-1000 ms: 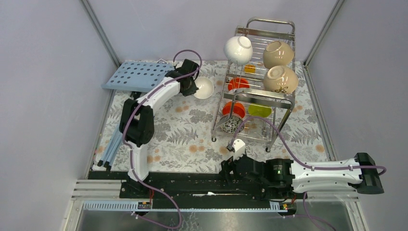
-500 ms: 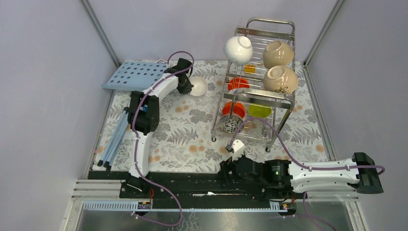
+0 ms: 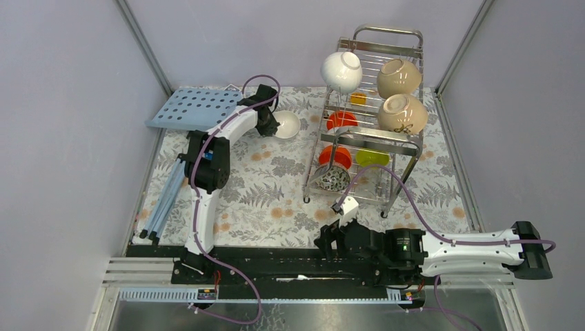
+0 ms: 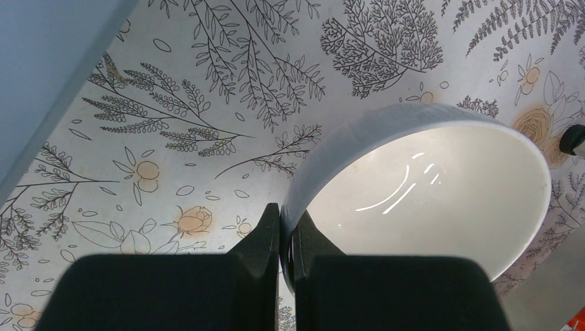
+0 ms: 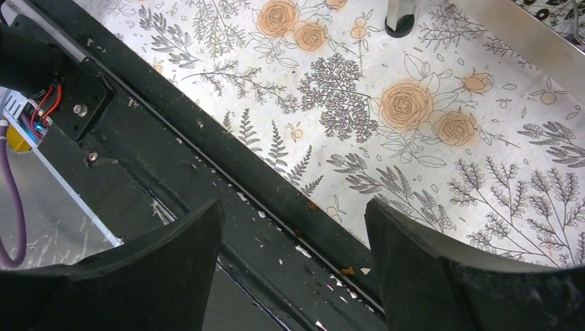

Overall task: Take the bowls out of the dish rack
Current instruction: Place the bowl at the center of the board, then pick up the bowl from the dish rack.

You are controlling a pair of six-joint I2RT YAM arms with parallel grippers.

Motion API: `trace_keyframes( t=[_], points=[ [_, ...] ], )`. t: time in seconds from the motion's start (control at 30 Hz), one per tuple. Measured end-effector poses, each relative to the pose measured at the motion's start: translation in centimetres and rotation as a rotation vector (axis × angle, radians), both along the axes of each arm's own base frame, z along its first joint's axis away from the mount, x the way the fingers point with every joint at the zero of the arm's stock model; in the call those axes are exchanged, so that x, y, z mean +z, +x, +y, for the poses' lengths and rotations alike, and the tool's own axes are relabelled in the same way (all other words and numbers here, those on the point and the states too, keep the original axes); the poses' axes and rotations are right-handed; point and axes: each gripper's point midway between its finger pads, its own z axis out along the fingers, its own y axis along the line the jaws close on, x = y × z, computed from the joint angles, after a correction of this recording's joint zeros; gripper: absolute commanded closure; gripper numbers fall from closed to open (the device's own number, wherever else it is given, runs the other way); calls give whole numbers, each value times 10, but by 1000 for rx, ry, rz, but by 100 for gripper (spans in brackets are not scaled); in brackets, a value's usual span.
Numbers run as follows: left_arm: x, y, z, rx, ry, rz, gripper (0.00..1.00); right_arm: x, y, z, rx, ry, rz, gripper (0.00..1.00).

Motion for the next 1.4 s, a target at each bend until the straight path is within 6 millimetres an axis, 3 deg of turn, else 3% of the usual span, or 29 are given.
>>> trace_keyframes(
  t=[0.27,0.67,0.8,0.93,1.13,1.27,1.4],
  points=[
    [0,0,-2,-7,-12,0,84,-2,3,-5,-22,-16,-7,18],
    [0,-4,-12,-37,-68,-9,44,-4,3,-8,-26,-27,-4,17],
    [14,-12,-15,-58,-99,-24,31,-5,3,-9,-28,-35,-2,16],
    [49,-20,-19,-86,-143,-79,19,-1,4,-12,-35,-48,-8,15],
    [139,-50,-18,-131,-241,-256,16,24,6,-8,-16,-18,-35,16],
    [208,-79,-15,-176,-322,-430,16,50,-4,5,72,14,-34,17],
    [256,-104,-15,-228,-395,-575,15,90,-21,37,216,47,-19,17]
  ],
)
